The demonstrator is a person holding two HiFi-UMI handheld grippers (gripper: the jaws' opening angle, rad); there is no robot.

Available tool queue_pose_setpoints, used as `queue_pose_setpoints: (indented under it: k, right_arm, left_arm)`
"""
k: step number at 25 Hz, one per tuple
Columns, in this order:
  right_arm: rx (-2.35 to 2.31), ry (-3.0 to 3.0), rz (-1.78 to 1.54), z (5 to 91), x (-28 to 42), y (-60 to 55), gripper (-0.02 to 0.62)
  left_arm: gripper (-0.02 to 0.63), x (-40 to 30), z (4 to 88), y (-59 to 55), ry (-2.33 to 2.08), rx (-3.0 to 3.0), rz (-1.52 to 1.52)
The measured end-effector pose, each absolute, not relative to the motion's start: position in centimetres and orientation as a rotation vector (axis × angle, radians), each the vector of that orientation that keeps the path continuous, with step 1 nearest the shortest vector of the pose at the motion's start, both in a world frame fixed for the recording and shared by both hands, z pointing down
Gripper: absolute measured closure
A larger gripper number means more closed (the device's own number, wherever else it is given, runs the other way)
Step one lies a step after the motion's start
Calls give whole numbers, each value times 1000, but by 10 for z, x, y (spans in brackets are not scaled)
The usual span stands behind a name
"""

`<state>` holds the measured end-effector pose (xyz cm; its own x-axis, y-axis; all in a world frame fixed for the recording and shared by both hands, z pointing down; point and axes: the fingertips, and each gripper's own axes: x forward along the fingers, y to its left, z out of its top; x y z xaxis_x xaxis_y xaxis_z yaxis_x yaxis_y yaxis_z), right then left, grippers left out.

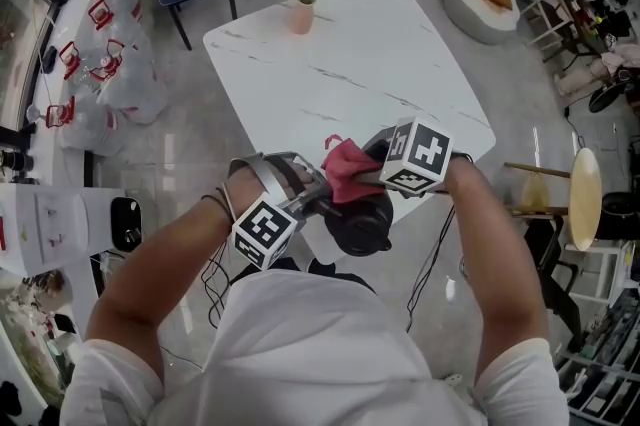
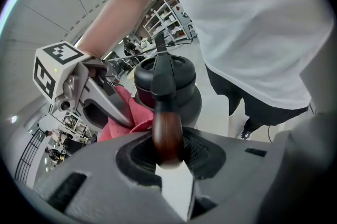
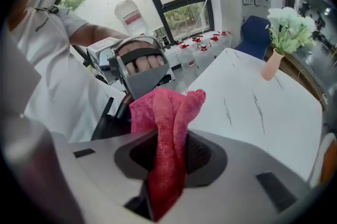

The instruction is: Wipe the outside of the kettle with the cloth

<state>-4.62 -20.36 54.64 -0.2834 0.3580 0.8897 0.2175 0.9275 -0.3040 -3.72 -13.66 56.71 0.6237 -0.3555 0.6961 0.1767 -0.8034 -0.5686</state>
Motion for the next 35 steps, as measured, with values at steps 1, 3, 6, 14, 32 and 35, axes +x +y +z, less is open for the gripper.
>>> queue_pose_setpoints:
  k: [1,3,6,14,32,35]
  right_arm:
    - [-423,-1863,136,551,-47,-206,483]
    - [-427,-1837,110,561,-50,-209,483]
    - [-440,-1796,71,576,-52,-217,483]
    - [-423,-1737,56,617,-56,-243,483]
    - [-353,-1706,16,685,-52,-279,483]
    - [-270,-1796,86,674,-56,-287,483]
  left_arm:
    - [506,-37,568,-136,139,-2238,-1139]
    - [506,-38,568,-136,139,-2239,-1140]
    - [505,-38,567,-138,144,-2237,-1143]
    - [505,-39,566,-143,156,-2254,-1158]
    - [503,-40,564,-148,164,-2283,-1188]
    - [503,-43,565,-151,174,-2307,-1195]
